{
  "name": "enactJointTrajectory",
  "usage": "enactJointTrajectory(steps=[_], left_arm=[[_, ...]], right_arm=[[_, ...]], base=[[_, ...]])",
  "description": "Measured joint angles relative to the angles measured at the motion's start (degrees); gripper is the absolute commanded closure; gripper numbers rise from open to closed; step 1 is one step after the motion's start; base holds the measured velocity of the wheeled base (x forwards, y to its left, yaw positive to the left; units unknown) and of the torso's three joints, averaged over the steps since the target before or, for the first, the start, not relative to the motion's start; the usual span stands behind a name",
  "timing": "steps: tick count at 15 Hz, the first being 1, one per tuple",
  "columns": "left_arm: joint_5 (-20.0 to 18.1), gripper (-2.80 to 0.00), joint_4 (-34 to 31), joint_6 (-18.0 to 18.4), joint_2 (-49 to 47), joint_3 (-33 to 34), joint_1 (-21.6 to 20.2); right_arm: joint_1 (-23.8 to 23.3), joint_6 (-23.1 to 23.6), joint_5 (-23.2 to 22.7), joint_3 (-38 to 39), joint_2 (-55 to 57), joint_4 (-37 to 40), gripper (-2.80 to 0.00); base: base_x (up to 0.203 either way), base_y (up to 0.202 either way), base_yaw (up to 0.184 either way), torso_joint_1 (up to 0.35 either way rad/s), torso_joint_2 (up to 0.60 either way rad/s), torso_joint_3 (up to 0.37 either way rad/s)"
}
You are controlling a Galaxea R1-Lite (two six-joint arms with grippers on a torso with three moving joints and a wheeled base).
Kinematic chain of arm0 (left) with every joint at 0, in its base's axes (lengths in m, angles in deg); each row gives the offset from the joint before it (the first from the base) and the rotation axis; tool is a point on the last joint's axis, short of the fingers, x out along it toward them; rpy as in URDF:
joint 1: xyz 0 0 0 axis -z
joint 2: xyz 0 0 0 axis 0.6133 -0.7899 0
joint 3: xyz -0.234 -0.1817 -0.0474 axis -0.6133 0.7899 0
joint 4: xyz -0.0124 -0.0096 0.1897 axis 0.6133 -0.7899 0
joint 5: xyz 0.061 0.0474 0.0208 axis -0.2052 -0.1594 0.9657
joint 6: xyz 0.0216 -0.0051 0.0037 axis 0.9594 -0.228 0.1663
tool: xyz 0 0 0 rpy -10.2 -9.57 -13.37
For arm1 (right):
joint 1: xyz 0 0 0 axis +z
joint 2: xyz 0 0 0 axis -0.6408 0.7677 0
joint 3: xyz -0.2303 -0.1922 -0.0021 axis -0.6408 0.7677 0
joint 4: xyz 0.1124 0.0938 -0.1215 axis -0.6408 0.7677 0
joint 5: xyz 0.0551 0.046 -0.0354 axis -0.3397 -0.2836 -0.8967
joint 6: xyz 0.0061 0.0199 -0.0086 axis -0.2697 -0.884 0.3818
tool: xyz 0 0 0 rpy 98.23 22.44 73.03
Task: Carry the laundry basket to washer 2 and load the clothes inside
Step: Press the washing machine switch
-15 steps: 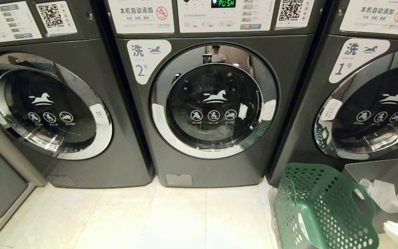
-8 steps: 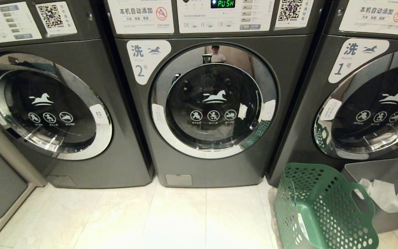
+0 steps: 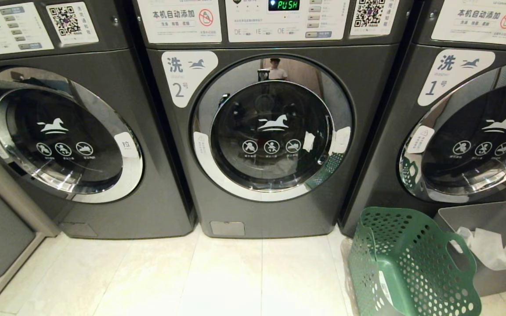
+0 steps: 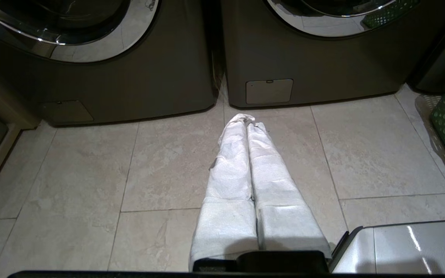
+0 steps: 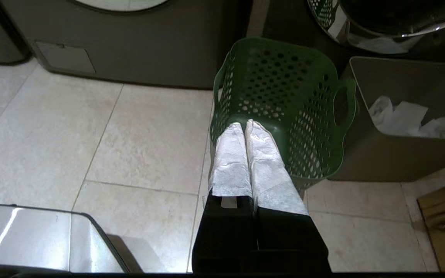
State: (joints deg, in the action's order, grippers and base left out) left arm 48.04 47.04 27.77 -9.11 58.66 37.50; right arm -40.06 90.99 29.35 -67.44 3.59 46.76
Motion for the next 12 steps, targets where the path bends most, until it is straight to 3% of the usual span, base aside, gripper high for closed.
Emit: enactJointTrajectory(steps=[3,12], left_arm=[[0.4,0.00,0.0,-1.9,0.0,0.1,0.0],[1.3,0.00,-0.1,-2.6,0.0,0.1,0.0]], right_arm=[[0.2,0.0,-0.1,0.1,-2.5,0.0,0.00],[0.2,0.3,-0.2,0.7,-3.3,-1.5,0.00]], base=[[0.000,0.000,0.000,0.000,0.00,0.000],[0.000,0.000,0.000,0.000,0.00,0.000]])
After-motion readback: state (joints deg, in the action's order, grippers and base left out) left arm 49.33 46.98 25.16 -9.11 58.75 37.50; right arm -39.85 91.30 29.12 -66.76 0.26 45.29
